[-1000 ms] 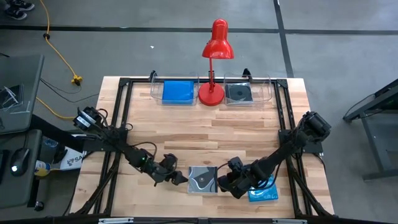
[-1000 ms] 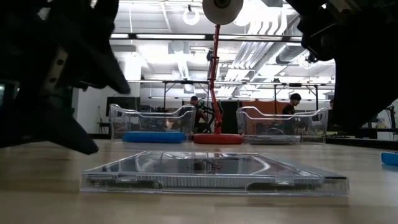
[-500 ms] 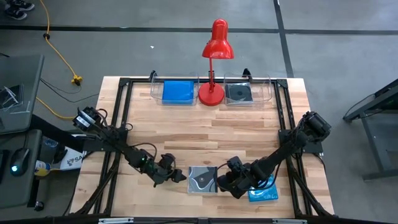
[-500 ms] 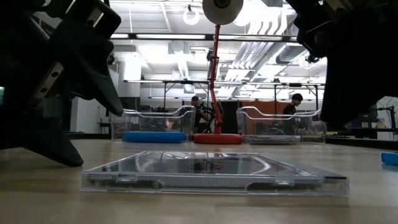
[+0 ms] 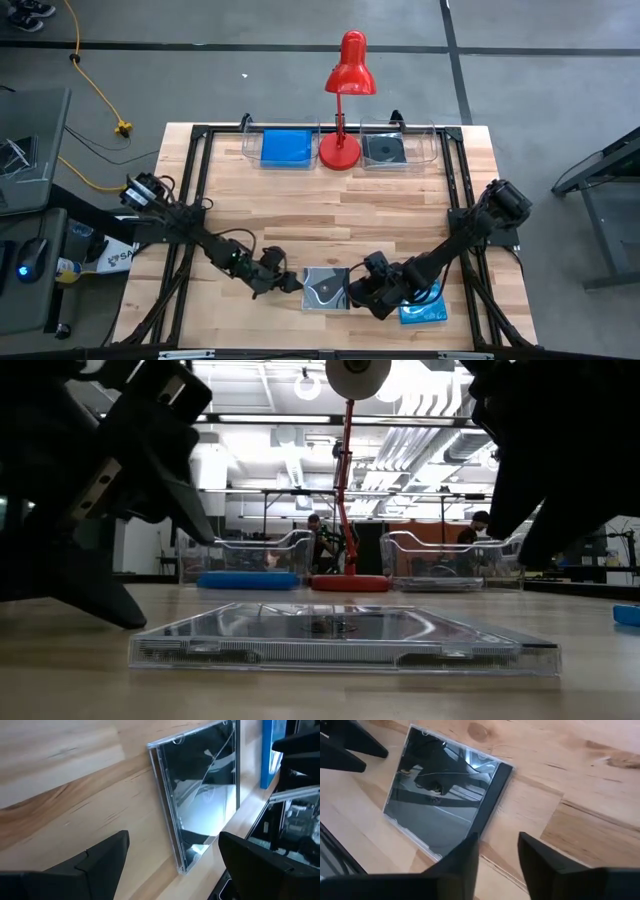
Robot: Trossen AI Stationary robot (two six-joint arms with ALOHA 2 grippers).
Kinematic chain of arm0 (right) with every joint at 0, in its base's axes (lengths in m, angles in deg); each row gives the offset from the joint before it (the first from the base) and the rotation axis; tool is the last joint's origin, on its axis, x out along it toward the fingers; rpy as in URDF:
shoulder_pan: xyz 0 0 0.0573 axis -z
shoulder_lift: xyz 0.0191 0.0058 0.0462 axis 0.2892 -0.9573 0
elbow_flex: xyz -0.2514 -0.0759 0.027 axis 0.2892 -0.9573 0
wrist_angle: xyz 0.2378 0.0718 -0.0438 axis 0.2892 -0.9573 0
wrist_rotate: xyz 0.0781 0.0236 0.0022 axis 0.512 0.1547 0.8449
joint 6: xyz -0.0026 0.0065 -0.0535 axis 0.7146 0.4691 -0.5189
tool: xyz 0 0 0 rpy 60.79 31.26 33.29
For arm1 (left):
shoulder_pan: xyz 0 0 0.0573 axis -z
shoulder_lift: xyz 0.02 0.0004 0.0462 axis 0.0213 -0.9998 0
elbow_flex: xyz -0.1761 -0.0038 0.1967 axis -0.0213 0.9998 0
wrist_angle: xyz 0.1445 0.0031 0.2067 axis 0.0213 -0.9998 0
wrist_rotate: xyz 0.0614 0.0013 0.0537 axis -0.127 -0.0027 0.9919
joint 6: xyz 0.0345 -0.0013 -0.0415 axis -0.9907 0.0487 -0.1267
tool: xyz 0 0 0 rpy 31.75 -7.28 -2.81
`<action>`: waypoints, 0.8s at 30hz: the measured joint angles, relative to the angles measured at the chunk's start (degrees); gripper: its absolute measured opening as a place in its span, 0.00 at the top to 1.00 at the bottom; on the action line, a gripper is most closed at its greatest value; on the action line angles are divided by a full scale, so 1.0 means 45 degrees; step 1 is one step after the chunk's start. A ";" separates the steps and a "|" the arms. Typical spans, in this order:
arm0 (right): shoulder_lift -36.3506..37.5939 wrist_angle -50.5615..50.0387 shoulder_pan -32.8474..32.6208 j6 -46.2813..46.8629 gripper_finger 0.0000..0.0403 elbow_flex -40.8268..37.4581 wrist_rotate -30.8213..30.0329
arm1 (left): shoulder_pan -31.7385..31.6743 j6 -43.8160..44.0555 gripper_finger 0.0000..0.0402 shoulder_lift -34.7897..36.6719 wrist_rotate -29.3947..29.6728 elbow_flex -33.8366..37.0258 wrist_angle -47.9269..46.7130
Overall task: Pick & place jewel cases by type
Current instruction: Put the black cd case into the right transparent bin
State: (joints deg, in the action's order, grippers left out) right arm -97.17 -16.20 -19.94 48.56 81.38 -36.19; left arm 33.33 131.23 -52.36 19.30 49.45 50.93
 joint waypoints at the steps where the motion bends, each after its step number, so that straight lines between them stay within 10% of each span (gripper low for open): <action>1: -0.0032 0.0049 0.0000 0.0077 0.66 0.0000 0.0021 | -0.0087 -0.0185 0.22 -0.0009 -0.0131 -0.0045 -0.0027; 24: -0.1681 0.3929 0.0082 0.0778 0.46 -0.0667 0.0589 | -0.0303 -0.0605 0.22 -0.0543 -0.0172 -0.0128 0.0539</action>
State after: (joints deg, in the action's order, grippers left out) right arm -104.74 1.48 -19.58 52.06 78.38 -33.54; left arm 31.96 128.51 -54.81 18.52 48.88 53.35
